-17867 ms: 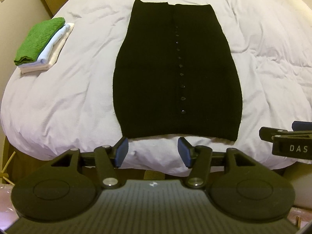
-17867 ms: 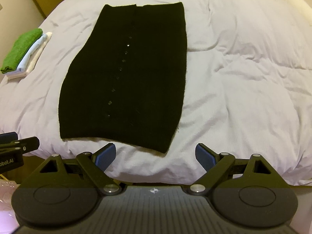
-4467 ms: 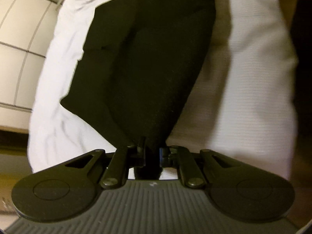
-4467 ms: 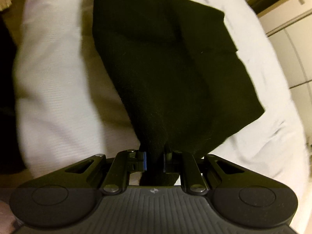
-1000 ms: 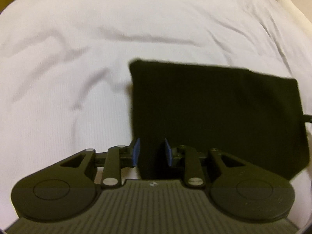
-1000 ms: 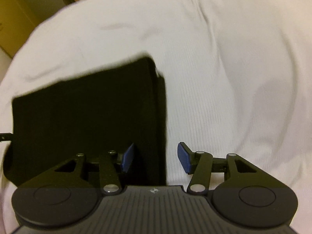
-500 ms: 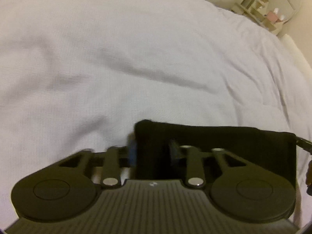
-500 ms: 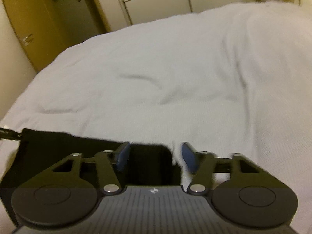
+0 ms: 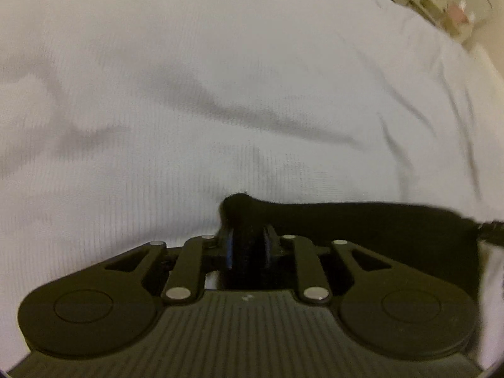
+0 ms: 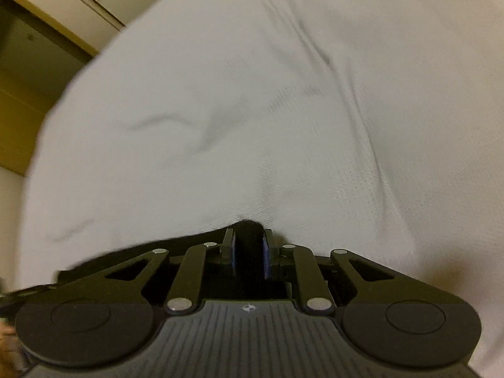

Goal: Fold clothes

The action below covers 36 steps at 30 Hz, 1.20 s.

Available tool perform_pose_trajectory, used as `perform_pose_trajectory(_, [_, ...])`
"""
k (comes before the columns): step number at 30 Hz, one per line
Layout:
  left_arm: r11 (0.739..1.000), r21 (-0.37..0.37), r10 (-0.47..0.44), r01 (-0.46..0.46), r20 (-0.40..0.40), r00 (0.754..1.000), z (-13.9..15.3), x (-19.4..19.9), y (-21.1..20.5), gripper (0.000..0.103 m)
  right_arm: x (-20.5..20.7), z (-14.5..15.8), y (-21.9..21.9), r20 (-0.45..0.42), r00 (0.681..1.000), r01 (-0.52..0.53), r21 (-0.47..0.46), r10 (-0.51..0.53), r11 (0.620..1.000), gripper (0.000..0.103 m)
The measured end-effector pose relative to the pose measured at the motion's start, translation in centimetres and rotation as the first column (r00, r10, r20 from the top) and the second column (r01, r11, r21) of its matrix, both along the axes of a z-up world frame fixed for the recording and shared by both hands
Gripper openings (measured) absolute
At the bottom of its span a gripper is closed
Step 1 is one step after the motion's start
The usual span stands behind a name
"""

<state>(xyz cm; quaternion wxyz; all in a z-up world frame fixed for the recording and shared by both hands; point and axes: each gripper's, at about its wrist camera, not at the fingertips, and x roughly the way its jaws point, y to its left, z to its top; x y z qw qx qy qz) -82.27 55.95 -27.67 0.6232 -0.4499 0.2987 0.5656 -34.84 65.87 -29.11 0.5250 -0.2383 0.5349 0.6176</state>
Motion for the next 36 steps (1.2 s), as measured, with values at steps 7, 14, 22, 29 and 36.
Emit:
perform_pose_trajectory(7, [0.99,0.143,0.037,0.008,-0.308,0.951,4.1,1.8,-4.6,0.024,-3.2,2.7,-4.0,0.323,0.946,-0.045,0.196,-0.021,0.98,0.06])
perform_pose_trajectory(14, [0.987,0.075,-0.113,0.14,-0.287,0.951,4.0,5.8,-13.8,0.017,-6.3,5.7,-13.7,0.396,0.915,-0.202,0.285,0.077,0.937,0.051])
perform_pose_trajectory(22, [0.999,0.004,-0.028,0.031,-0.328,0.944,2.4,6.1,-17.4,0.01,-5.5,0.9,-19.9,0.476,0.867,-0.224,0.106,0.149,0.969,0.049])
perform_pose_trajectory(29, [0.999,-0.052,0.0,-0.016,-0.3,0.954,2.4,8.1,-19.1,0.019,-5.2,3.3,-22.2,0.383,0.922,-0.126,0.147,0.061,0.981,0.052])
perform_pose_trajectory(36, [0.993,-0.098,0.032,-0.068,-0.329,0.944,3.6,9.5,-19.2,0.02,-6.4,2.3,-22.7,0.392,0.92,-0.071,0.084,0.033,0.994,0.056])
